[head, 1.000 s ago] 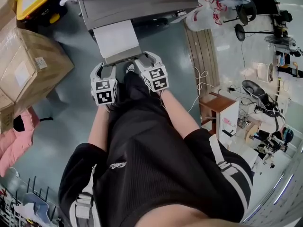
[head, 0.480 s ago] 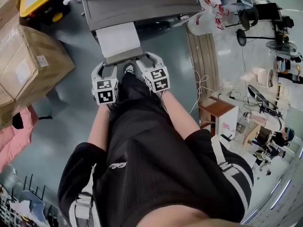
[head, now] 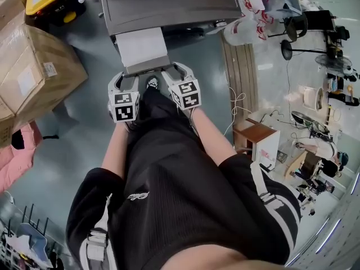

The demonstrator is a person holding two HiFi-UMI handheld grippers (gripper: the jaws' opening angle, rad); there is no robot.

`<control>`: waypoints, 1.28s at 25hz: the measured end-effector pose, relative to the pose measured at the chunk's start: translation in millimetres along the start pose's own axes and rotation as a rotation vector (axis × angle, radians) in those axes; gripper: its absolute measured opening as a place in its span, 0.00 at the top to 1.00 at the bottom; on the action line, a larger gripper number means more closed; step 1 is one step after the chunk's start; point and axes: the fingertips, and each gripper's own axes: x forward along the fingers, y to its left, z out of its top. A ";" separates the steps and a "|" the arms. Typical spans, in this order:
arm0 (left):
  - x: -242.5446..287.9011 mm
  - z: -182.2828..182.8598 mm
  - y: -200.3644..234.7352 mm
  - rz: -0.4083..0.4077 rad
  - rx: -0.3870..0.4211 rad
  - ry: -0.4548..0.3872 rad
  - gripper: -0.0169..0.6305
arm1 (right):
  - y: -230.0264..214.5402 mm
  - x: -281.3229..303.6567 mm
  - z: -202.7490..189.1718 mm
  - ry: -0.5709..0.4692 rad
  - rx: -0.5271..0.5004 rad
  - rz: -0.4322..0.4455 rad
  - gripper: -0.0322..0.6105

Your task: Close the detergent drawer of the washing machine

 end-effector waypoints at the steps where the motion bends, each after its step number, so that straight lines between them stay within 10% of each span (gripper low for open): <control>1: 0.0 0.8 0.1 0.000 0.000 0.000 0.63 | -0.3 0.1 0.2 0.001 0.000 0.000 0.64; 32: 14.1 22.7 17.7 0.003 0.003 -0.019 0.63 | -8.4 18.9 23.5 0.010 -0.014 -0.008 0.64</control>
